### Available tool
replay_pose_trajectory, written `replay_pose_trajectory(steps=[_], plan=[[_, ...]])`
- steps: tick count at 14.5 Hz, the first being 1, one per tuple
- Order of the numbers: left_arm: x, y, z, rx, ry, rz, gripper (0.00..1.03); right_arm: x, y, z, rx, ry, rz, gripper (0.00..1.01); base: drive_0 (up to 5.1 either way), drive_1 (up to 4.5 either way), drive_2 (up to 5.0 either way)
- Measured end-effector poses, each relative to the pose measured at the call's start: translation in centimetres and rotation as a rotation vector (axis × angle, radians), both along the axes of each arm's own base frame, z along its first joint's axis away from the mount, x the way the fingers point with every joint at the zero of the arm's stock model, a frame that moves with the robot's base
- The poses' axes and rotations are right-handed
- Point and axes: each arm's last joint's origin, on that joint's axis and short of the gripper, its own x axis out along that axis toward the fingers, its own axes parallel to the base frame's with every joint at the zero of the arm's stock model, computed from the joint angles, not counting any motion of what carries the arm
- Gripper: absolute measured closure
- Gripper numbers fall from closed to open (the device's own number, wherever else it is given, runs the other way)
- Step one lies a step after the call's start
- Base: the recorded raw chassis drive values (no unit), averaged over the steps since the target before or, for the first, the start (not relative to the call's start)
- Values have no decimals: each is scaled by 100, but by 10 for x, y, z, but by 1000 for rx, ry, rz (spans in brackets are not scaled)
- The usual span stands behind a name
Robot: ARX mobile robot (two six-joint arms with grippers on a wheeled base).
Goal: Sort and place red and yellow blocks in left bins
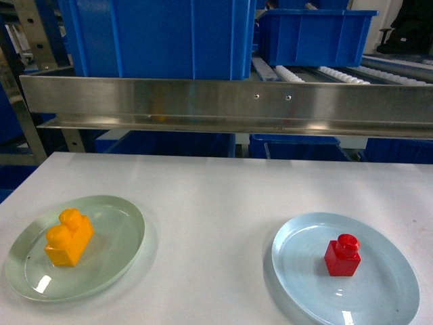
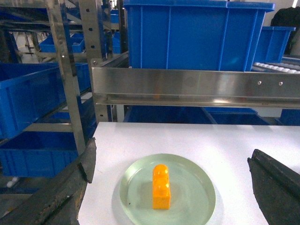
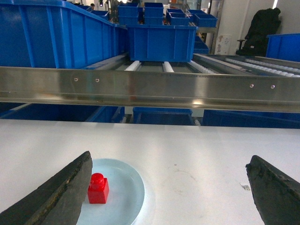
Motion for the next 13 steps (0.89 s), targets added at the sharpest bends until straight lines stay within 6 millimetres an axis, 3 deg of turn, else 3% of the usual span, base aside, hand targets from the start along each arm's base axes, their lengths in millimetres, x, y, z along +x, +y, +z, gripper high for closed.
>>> replay_pose_trajectory(steps=[8, 9, 11, 12, 13], plan=[[2, 2, 1, 0, -3, 2, 5, 2, 2, 2, -11, -13, 0, 3, 0, 0, 0], [8, 6, 4, -15, 19, 2, 5, 7, 5, 6, -12, -1, 25, 3, 0, 0, 0], [31, 16, 36, -32, -20, -3, 5, 24, 16, 35, -5, -56, 67, 3, 0, 0, 0], [47, 19, 51, -32, -39, -21, 5, 35, 24, 52, 2, -93, 99, 3, 0, 0, 0], [68, 21, 54, -37, -13, -50, 5, 48, 33, 55, -8, -86, 139, 3, 0, 0, 0]])
